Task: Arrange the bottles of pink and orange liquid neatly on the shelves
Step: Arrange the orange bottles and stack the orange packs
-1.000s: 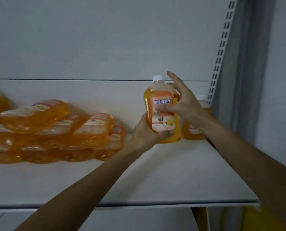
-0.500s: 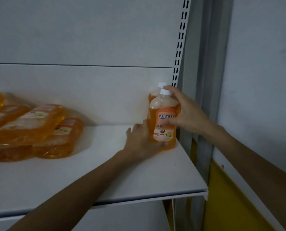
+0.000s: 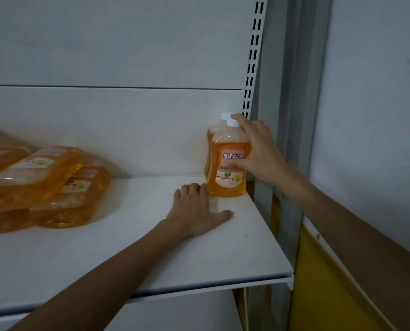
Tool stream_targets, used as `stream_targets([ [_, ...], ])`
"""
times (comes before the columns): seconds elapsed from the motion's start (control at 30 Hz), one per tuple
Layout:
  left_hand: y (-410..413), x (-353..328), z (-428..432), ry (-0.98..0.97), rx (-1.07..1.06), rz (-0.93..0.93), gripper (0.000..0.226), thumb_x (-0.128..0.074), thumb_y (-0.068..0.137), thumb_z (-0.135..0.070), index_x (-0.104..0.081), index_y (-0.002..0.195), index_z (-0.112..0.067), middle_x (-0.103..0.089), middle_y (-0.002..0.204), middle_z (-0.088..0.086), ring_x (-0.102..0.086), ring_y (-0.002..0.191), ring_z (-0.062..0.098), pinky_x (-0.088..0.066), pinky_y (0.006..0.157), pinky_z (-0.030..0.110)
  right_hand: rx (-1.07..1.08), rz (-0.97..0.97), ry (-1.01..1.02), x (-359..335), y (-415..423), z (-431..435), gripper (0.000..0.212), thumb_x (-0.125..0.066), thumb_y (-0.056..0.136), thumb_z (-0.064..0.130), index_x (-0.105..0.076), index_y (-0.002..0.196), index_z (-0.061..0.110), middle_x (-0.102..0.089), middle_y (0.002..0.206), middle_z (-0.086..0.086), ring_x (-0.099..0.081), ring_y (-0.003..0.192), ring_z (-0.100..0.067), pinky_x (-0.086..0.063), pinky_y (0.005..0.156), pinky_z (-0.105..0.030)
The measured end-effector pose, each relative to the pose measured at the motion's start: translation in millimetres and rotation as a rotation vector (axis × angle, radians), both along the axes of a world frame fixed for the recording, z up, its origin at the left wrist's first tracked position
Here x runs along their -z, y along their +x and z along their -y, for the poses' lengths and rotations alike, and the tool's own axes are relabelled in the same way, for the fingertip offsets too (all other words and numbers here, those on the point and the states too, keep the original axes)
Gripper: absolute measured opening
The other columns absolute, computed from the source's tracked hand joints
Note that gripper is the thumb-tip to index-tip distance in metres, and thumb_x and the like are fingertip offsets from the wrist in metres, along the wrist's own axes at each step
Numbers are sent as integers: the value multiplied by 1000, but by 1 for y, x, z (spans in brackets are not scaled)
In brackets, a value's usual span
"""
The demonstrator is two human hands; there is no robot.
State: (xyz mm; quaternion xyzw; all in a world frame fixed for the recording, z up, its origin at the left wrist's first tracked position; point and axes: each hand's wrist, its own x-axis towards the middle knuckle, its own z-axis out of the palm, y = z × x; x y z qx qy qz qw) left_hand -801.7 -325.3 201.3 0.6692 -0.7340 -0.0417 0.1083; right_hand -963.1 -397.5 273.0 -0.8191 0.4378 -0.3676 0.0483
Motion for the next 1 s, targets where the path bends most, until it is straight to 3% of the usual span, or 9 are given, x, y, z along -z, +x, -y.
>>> stream_targets([
  [0.17, -1, -5, -5, -7, -5, -32, 80, -41, 80, -72, -33, 138, -18, -39, 141, 6, -35, 130, 25, -28, 110, 41, 21, -32, 19, -2, 2, -2, 96, -81, 71, 36, -21, 145, 31, -32, 139, -5, -32, 129, -24, -43, 102, -44],
  [0.37, 22, -22, -27, -182, 8, -125, 65, -50, 85, -57, -40, 138, -21, -42, 141, 1, -35, 128, 20, -28, 106, 33, -20, -97, -9, -40, 3, -16, 91, -76, 75, 39, -22, 148, 32, -28, 145, -4, -23, 134, -21, -30, 106, -38],
  [0.6, 97, -66, -67, -432, -107, -131, 56, -48, 89, -51, -40, 138, -25, -42, 142, -1, -36, 128, 19, -29, 104, 33, -235, -89, -200, -71, 96, -27, 70, -65, 86, 35, -29, 146, 29, -34, 148, 0, -29, 135, -18, -24, 106, -28],
  [0.7, 146, -74, -91, -509, -204, -108, 53, -52, 89, -45, -43, 136, -22, -46, 139, 3, -38, 127, 21, -31, 105, 36, -379, 61, -78, -68, 163, -37, 61, -67, 86, 31, -41, 141, 25, -49, 134, -1, -51, 113, -15, -43, 97, -30],
  [0.8, 197, -76, -114, -527, -316, -84, 56, -52, 89, -47, -42, 135, -18, -47, 136, 6, -38, 127, 23, -33, 103, 35, -427, 107, 147, -54, 225, -46, 52, -66, 86, 33, -49, 133, 21, -57, 120, -4, -58, 93, -15, -46, 80, -24],
  [0.93, 234, -82, -129, -310, -394, 93, 79, -40, 84, -67, -28, 143, -16, -32, 148, 8, -25, 137, 26, -24, 111, 39, -333, -47, 439, -30, 288, -46, 60, -53, 88, 56, -48, 133, 17, -56, 127, -8, -57, 103, -22, -50, 85, -34],
  [1.0, 238, -81, -127, -204, -373, 218, 88, -37, 82, -71, -20, 146, -13, -29, 151, 11, -20, 141, 28, -20, 114, 41, -294, -105, 562, -21, 305, -45, 66, -44, 85, 68, -53, 126, 17, -56, 124, -6, -56, 101, -22, -47, 75, -30],
])
